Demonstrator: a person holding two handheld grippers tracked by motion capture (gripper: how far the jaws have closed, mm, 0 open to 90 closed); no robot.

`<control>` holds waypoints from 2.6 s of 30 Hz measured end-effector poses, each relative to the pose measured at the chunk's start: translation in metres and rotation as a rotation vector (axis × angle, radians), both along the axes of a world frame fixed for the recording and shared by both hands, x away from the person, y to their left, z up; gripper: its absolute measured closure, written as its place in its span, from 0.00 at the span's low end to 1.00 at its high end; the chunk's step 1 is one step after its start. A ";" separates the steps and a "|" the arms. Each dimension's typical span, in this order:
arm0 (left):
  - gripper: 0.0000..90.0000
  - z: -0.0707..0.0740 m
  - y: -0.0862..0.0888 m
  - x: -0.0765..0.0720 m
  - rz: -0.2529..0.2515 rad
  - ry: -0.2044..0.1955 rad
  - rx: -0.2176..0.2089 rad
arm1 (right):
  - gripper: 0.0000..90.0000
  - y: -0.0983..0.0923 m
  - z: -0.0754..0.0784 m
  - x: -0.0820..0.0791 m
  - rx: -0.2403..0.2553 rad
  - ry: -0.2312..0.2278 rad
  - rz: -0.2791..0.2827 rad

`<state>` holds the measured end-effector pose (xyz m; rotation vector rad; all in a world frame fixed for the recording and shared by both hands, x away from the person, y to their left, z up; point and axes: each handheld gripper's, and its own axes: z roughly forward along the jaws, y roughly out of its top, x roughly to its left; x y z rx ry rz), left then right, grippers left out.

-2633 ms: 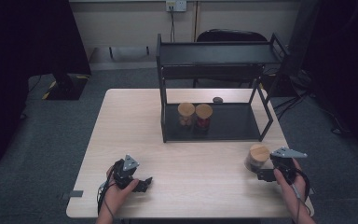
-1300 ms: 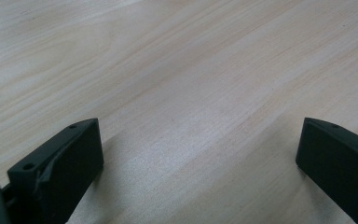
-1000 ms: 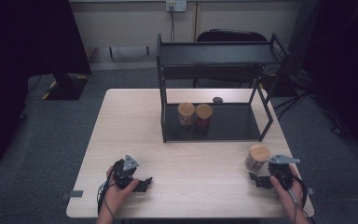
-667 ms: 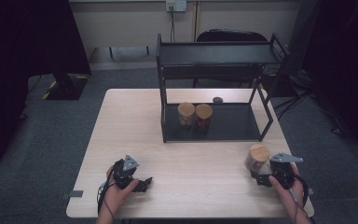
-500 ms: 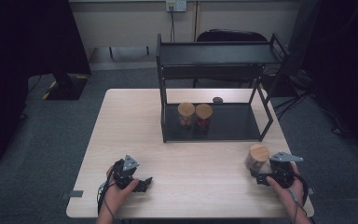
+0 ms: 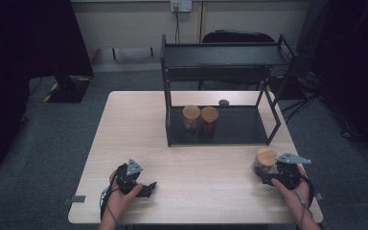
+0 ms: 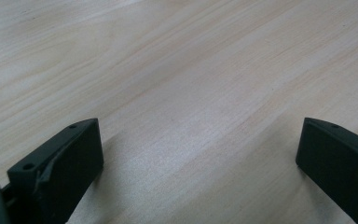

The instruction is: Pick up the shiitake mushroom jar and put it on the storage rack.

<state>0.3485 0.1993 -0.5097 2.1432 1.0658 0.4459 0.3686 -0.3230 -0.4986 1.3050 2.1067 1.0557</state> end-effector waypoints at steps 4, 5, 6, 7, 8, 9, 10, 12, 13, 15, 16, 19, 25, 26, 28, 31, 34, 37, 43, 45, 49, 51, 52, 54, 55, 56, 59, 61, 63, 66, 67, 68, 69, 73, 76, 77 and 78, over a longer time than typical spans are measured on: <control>0.00 0.000 0.000 0.000 0.000 0.000 0.000 | 0.17 0.002 0.001 0.002 0.017 -0.014 0.011; 0.00 0.000 0.000 0.000 0.000 0.000 0.000 | 0.18 0.003 0.002 0.003 0.014 -0.021 0.016; 0.00 0.000 0.000 0.000 0.000 0.000 0.000 | 0.18 0.003 0.002 0.003 0.016 -0.029 0.019; 0.00 0.000 0.000 0.000 0.000 0.000 0.000 | 0.18 0.004 0.003 0.003 0.018 -0.033 0.015; 0.00 0.000 0.000 0.000 0.000 0.000 0.000 | 0.19 0.004 0.004 0.004 0.020 -0.036 0.017; 0.00 0.000 0.000 0.000 0.000 0.000 0.000 | 0.20 0.005 0.004 0.005 0.022 -0.037 0.017; 0.00 0.000 0.000 0.000 0.000 0.000 0.000 | 0.20 0.005 0.003 0.005 0.019 -0.036 0.017; 0.00 0.000 0.000 0.000 0.000 0.000 0.000 | 0.25 0.006 0.003 0.006 0.025 -0.037 0.027; 0.00 0.000 0.000 0.000 0.000 0.000 0.000 | 0.25 0.007 0.003 0.006 0.024 -0.041 0.029; 0.00 0.000 0.000 0.000 0.000 0.000 0.000 | 0.28 0.008 0.003 0.006 0.020 -0.044 0.031; 0.00 0.000 0.000 0.000 0.000 0.000 0.000 | 0.28 0.009 0.003 0.006 0.010 -0.047 0.032; 0.00 0.000 0.000 0.000 0.000 0.000 0.000 | 0.28 0.010 0.004 0.006 -0.001 -0.047 0.034; 0.00 0.000 0.000 0.000 0.000 0.000 0.000 | 0.28 0.010 0.005 0.007 -0.012 -0.042 0.041; 0.00 0.000 0.000 0.000 0.000 0.000 0.000 | 0.28 0.010 0.006 0.007 -0.018 -0.042 0.045; 0.00 0.000 0.000 0.000 0.000 0.000 0.000 | 0.28 0.011 0.007 0.007 -0.025 -0.043 0.052; 0.00 0.000 0.000 0.000 0.000 0.000 0.000 | 0.28 0.011 0.009 0.007 -0.028 -0.043 0.058; 0.00 0.000 0.000 0.000 0.000 0.000 0.000 | 0.28 0.013 0.011 0.009 -0.023 -0.043 0.068; 0.00 0.000 0.000 0.000 0.000 0.000 0.000 | 0.28 0.015 0.014 0.012 -0.019 -0.039 0.074; 0.00 0.000 0.000 0.000 0.000 0.000 0.000 | 0.28 0.021 0.019 0.017 -0.025 -0.030 0.094; 0.00 0.000 0.000 0.000 0.000 0.000 0.000 | 0.28 0.024 0.021 0.019 -0.027 -0.028 0.100; 0.00 0.000 0.000 0.000 0.000 0.000 0.000 | 0.28 0.029 0.026 0.023 -0.030 -0.026 0.116; 0.00 0.000 0.000 0.000 0.000 0.000 0.000 | 0.28 0.032 0.028 0.025 -0.028 -0.025 0.119; 0.00 0.000 0.000 0.000 0.000 0.000 0.000 | 0.28 0.033 0.028 0.026 -0.027 -0.024 0.120; 0.00 0.000 0.000 0.000 0.000 0.000 0.000 | 0.28 0.036 0.029 0.028 -0.020 -0.020 0.124; 0.00 0.000 0.000 0.000 0.000 0.000 0.000 | 0.28 0.037 0.030 0.029 -0.018 -0.018 0.125; 0.00 0.000 0.000 0.000 0.000 0.000 0.000 | 0.28 0.038 0.031 0.030 -0.017 -0.017 0.128; 0.00 0.000 0.000 0.000 0.000 0.000 -0.001 | 0.28 0.041 0.033 0.034 -0.014 -0.014 0.131; 0.00 0.000 0.000 0.000 0.000 0.000 0.000 | 0.28 0.043 0.034 0.037 -0.005 -0.012 0.134; 0.00 0.000 0.000 0.000 0.000 0.000 0.000 | 0.28 0.046 0.036 0.039 -0.001 -0.011 0.136; 0.00 0.000 0.000 0.000 0.000 0.000 0.000 | 0.28 0.049 0.038 0.044 -0.006 -0.010 0.141; 0.00 0.000 0.000 0.000 0.000 0.000 0.000 | 0.28 0.050 0.038 0.045 -0.006 -0.010 0.142; 0.00 0.000 0.000 0.000 0.000 0.000 0.000 | 0.28 0.051 0.039 0.046 -0.006 -0.009 0.145; 0.00 0.000 0.000 0.000 0.000 0.000 0.000 | 0.28 0.053 0.039 0.047 -0.007 -0.009 0.147; 0.00 0.000 0.000 0.000 -0.003 0.000 0.001 | 0.28 0.057 0.039 0.052 -0.006 -0.003 0.153; 0.00 0.000 0.000 0.000 -0.004 0.000 0.000 | 0.28 0.060 0.039 0.056 -0.006 0.000 0.155; 0.00 0.000 0.000 0.000 -0.004 0.000 0.001 | 0.28 0.060 0.039 0.057 -0.003 0.002 0.155; 0.00 0.000 0.000 0.000 -0.004 0.001 0.001 | 0.28 0.061 0.040 0.059 -0.003 0.002 0.156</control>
